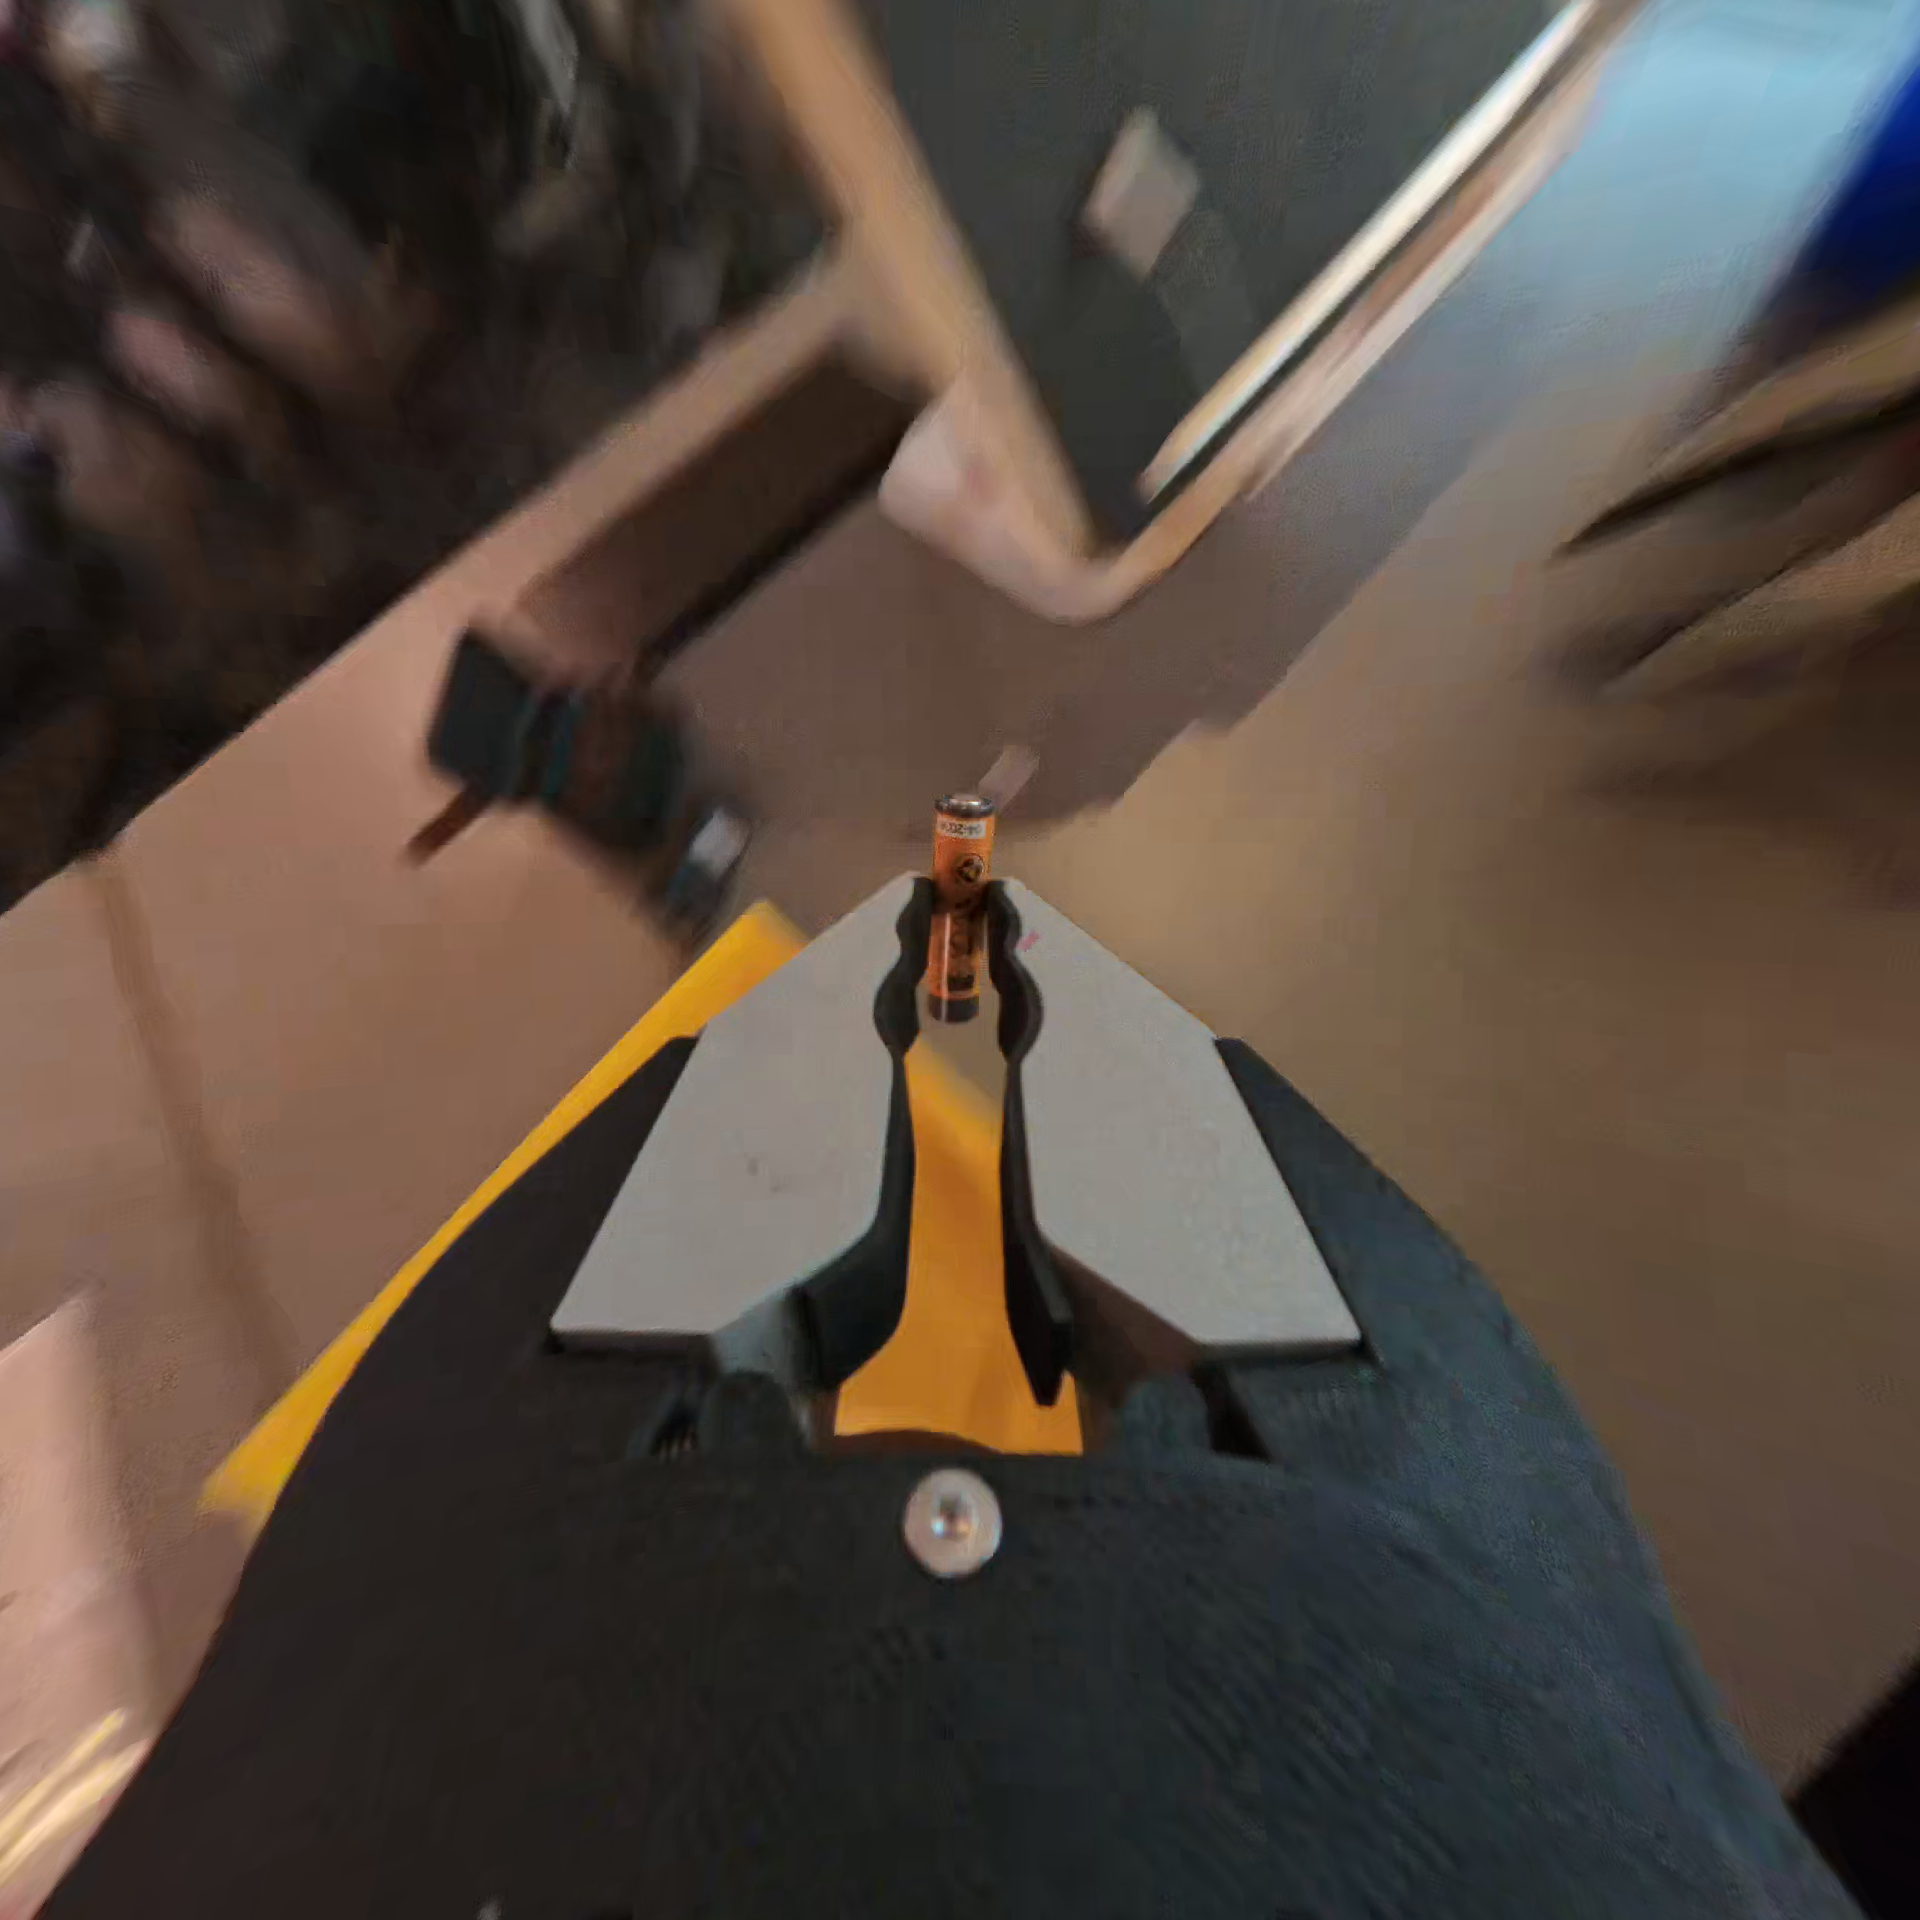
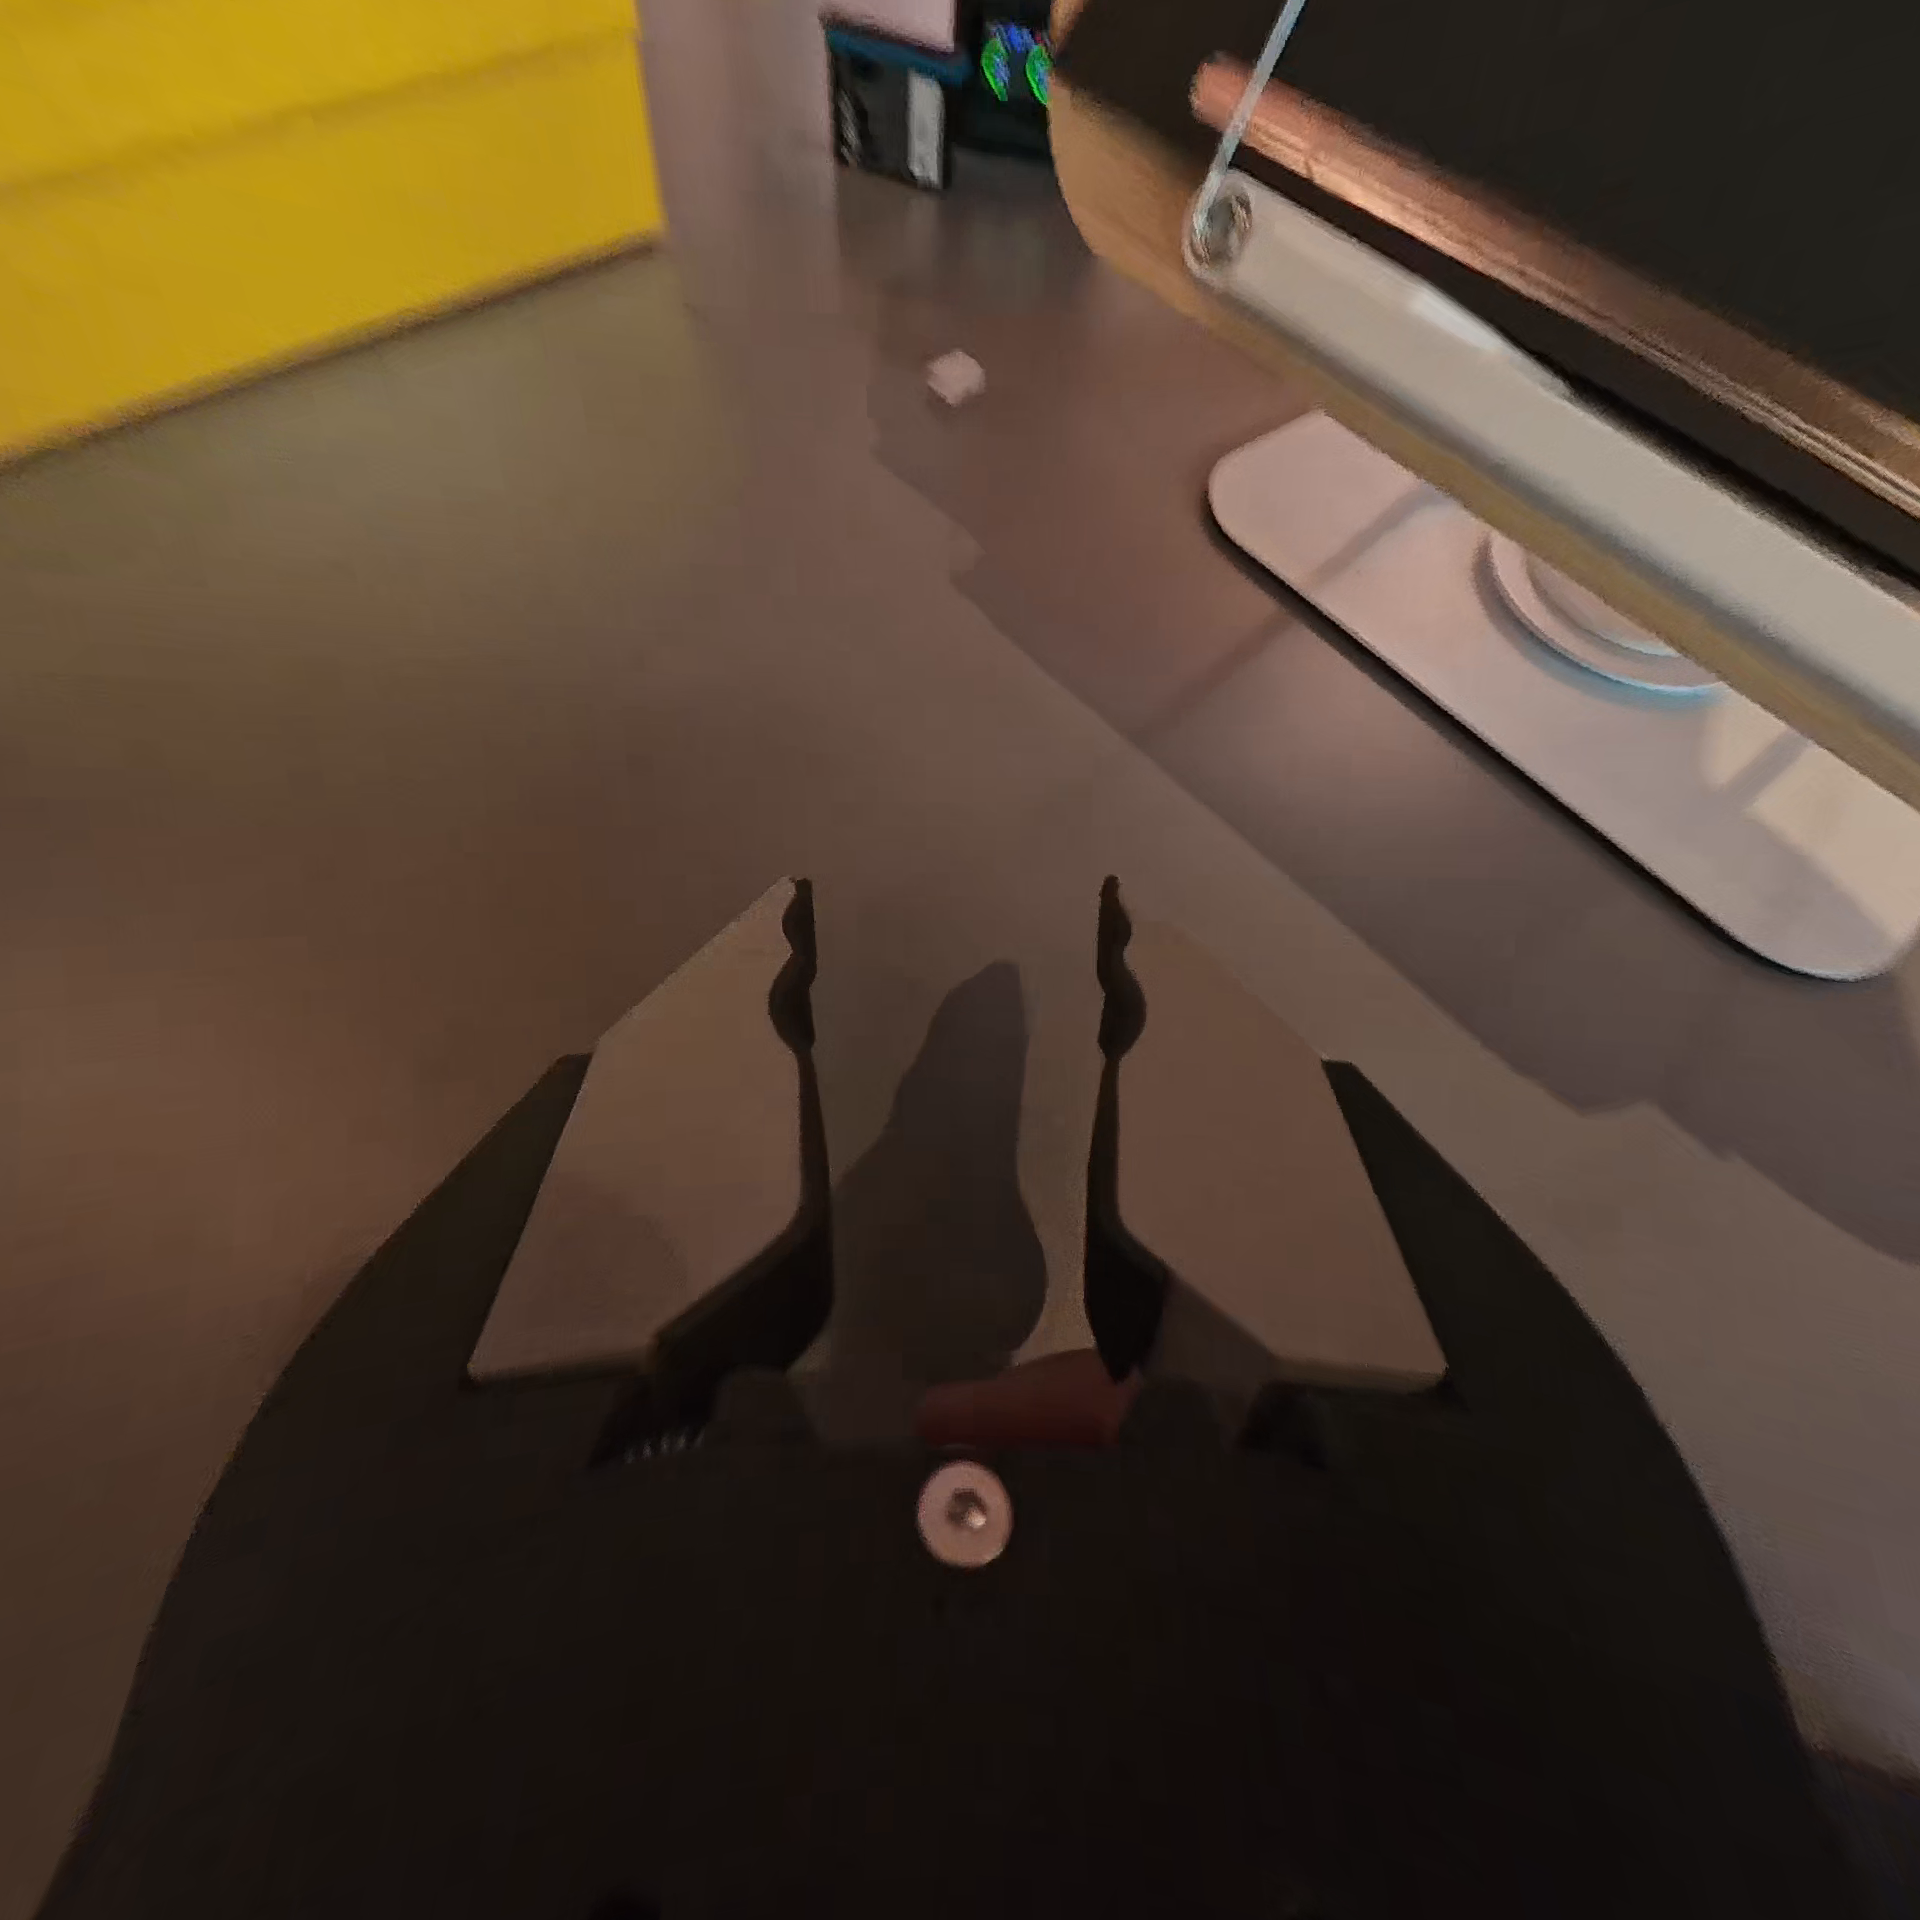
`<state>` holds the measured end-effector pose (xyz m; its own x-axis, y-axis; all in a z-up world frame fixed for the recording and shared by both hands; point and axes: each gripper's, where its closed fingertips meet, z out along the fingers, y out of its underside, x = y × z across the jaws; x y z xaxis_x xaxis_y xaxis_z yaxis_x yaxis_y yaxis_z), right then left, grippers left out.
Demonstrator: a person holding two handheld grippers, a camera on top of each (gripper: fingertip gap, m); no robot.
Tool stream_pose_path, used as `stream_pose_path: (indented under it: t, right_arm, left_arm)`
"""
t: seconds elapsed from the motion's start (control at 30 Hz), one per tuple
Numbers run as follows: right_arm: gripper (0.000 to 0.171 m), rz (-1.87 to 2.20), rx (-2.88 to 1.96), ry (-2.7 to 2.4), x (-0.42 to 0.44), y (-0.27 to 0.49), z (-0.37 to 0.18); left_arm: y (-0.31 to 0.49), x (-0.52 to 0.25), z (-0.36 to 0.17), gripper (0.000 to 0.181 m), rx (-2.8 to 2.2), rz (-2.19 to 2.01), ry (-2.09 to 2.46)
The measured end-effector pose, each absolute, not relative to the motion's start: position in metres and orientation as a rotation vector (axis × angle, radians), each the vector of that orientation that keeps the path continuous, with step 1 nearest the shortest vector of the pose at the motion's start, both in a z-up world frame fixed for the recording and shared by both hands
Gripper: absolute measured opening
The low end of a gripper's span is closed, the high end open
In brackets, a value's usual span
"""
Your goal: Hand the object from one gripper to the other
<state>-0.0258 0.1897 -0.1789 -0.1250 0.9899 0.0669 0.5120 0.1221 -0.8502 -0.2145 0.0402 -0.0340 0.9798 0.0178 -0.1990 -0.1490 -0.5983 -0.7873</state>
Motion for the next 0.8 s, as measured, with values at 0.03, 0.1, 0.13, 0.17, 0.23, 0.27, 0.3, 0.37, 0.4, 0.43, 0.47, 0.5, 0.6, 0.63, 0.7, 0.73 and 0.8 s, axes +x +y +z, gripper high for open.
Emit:
stream_pose_path:
  t: [0.03,0.1,0.13,0.17,0.23,0.27,0.3,0.37,0.4,0.43,0.47,0.5,0.6,0.63,0.7,0.73,0.8]
  right_arm:
    - [0.051,0.977,-1.449,-1.711,-0.026,0.183,-0.171]
    - [0.052,1.146,-1.389,-1.695,-0.026,0.167,-0.152]
    - [0.052,1.233,-1.342,-1.681,-0.024,0.158,-0.140]
    - [0.052,1.320,-1.292,-1.659,-0.021,0.150,-0.127]
    - [0.052,1.500,-1.186,-1.629,-0.012,0.132,-0.100]
    - [0.053,1.577,-1.136,-1.621,-0.006,0.124,-0.087]
    - [0.055,1.639,-1.088,-1.612,0.000,0.117,-0.076]
    - [0.058,1.700,-1.028,-1.583,0.009,0.111,-0.062]
    - [0.057,1.692,-1.022,-1.574,0.010,0.111,-0.061]
    - [0.056,1.671,-1.021,-1.581,0.010,0.112,-0.062]
    - [0.051,1.652,-1.013,-1.604,0.012,0.112,-0.064]
    - [0.041,1.635,-1.001,-1.629,0.013,0.111,-0.067]
    - [0.037,1.639,-0.981,-1.658,0.016,0.108,-0.068]
    - [0.036,1.668,-0.968,-1.662,0.018,0.105,-0.066]
    - [0.033,1.683,-0.984,-1.676,0.018,0.103,-0.067]
    - [0.032,1.688,-0.983,-1.687,0.018,0.101,-0.068]
    - [0.020,1.694,-0.965,-1.681,0.018,0.099,-0.067]
  left_arm:
    - [0.049,-0.182,-0.012,0.009,-2.067,0.088,0.094]
    - [0.060,-0.119,0.017,0.009,-1.847,-0.179,0.110]
    - [0.065,-0.093,0.022,0.009,-1.776,-0.275,0.117]
    - [0.071,-0.070,0.020,0.009,-1.742,-0.335,0.135]
    - [0.083,-0.035,0.008,0.008,-1.682,-0.352,0.187]
    - [0.089,-0.023,-0.002,0.008,-1.675,-0.360,0.193]
    - [0.095,-0.009,-0.012,0.008,-1.668,-0.395,0.206]
    - [0.103,0.013,-0.027,0.008,-1.622,-0.486,0.213]
    - [0.106,0.023,-0.035,0.009,-1.624,-0.534,0.215]
    - [0.110,0.027,-0.042,0.009,-1.627,-0.554,0.198]
    - [0.113,0.030,-0.047,0.009,-1.624,-0.558,0.190]
    - [0.114,0.032,-0.050,0.008,-1.622,-0.566,0.189]
    - [0.116,0.032,-0.054,0.009,-1.621,-0.581,0.170]
    - [0.117,0.032,-0.054,0.009,-1.616,-0.572,0.167]
    - [0.117,0.030,-0.054,0.008,-1.598,-0.557,0.160]
    - [0.117,0.031,-0.055,0.008,-1.598,-0.573,0.155]
    - [0.118,0.032,-0.058,0.008,-1.589,-0.599,0.132]
